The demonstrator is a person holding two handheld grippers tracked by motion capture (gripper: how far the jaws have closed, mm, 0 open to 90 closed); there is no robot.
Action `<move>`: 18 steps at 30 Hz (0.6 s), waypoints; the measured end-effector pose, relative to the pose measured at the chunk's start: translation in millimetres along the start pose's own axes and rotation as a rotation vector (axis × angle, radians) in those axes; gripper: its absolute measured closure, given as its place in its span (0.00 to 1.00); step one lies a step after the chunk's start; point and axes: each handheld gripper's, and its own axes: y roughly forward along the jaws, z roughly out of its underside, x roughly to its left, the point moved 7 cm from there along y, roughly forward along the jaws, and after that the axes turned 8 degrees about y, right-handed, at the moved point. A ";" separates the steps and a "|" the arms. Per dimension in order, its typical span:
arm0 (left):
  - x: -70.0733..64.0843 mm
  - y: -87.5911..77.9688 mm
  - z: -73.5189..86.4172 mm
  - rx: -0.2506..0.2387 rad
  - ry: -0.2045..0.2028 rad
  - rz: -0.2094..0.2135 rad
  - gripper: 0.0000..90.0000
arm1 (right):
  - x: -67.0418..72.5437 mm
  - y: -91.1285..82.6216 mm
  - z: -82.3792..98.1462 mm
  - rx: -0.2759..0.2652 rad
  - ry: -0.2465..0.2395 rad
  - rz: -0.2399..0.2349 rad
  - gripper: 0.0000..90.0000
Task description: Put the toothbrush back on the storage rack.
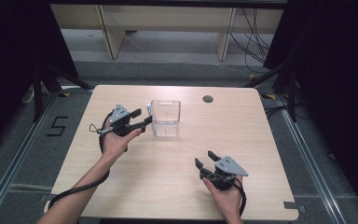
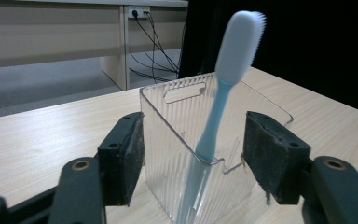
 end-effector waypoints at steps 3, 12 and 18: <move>-1.5 -2.7 -0.3 0.005 -0.002 0.003 0.39 | -0.2 -2.3 0.3 0.016 0.010 0.008 0.45; -4.0 -16.7 3.1 0.022 0.007 0.013 0.37 | -1.7 -2.5 -1.0 0.002 0.000 0.005 0.45; -6.2 -26.7 6.0 0.030 0.003 0.020 0.37 | -1.8 -2.5 0.0 0.010 0.004 0.008 0.45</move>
